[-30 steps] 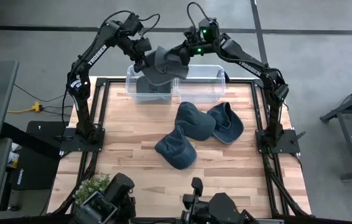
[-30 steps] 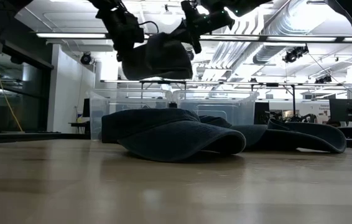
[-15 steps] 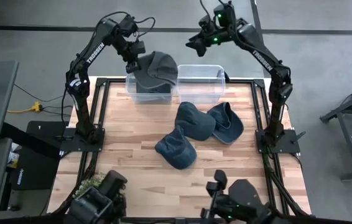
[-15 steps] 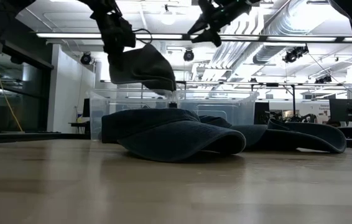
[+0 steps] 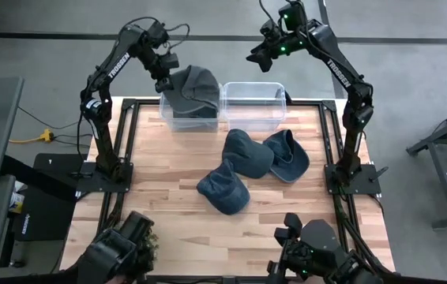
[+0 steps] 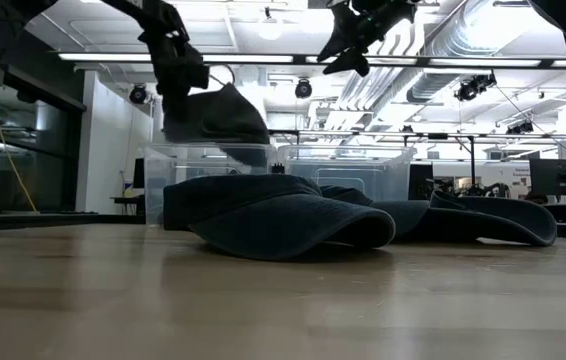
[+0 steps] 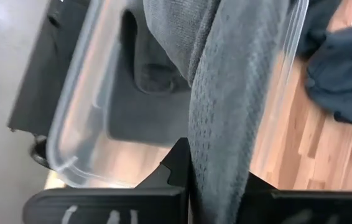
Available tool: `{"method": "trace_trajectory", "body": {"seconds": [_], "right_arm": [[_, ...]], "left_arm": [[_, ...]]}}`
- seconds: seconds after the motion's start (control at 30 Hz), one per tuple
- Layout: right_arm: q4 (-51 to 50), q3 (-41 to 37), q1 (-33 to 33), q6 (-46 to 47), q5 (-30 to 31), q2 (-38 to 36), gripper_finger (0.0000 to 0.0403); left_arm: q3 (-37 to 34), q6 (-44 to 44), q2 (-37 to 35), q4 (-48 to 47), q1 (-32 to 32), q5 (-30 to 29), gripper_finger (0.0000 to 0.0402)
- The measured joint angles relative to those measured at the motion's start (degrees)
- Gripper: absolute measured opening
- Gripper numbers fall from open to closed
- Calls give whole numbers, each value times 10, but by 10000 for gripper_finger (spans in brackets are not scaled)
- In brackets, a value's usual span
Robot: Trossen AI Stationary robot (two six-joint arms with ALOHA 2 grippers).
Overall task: Pick & Place hat
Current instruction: Put the gray cap into the left transparent bin
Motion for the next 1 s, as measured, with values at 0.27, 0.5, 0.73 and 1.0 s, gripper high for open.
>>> {"method": "trace_trajectory", "body": {"seconds": [0.27,0.5,0.73,1.0], "right_arm": [[1,-1,0,-6,0,0,209],[3,-1,2,-8,0,0,209],[3,-1,2,-10,0,1,209],[3,-1,2,-10,0,1,209]], "left_arm": [[-61,9,0,0,-2,-36,7],[-62,17,0,4,-19,-51,8],[-62,54,0,23,-57,-106,33],[-62,78,0,44,-99,-147,39]]}}
